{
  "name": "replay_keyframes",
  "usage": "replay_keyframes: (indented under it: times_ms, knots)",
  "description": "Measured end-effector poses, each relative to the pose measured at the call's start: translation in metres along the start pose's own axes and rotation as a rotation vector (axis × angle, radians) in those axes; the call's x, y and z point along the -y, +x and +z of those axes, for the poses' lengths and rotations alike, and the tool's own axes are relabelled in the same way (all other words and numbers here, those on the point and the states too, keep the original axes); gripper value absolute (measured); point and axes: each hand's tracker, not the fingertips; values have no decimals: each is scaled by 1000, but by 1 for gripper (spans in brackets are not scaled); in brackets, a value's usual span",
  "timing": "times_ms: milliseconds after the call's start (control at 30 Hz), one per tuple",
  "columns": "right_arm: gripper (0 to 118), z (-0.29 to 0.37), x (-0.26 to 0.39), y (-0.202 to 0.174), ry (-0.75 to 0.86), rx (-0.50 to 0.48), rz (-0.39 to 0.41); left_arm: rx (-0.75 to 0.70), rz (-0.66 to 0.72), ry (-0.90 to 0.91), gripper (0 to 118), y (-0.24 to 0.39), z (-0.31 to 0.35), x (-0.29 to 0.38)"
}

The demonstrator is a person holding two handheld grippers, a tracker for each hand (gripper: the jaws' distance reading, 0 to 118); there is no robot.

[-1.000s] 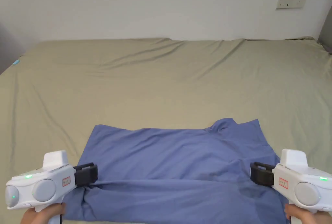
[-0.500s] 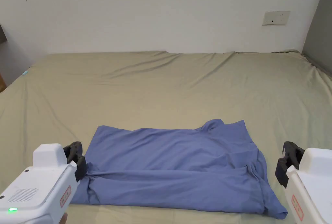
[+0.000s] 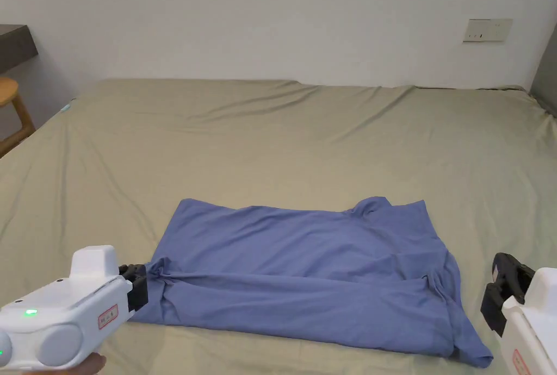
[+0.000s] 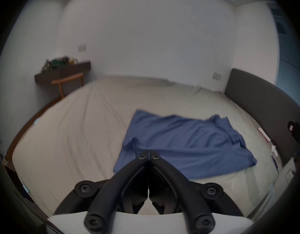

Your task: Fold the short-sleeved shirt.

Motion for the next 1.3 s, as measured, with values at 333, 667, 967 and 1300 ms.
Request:
replay_keyframes:
  times_ms: [333, 667, 967, 1300]
  knots:
    - [1, -32, 11, -1, -71, 17, 16, -60, 64, -297, 86, -52, -120, 6]
    - [1, -65, 30, 12, -168, 41, -12, -108, 23, -433, 37, -38, -167, 38]
    - [89, -141, 82, 38, -572, -10, -144, -48, 54, -330, 9, -32, -143, 18]
    - [68, -195, 151, 33, -764, -2, -131, -9, 56, -299, 9, -29, -122, 7]
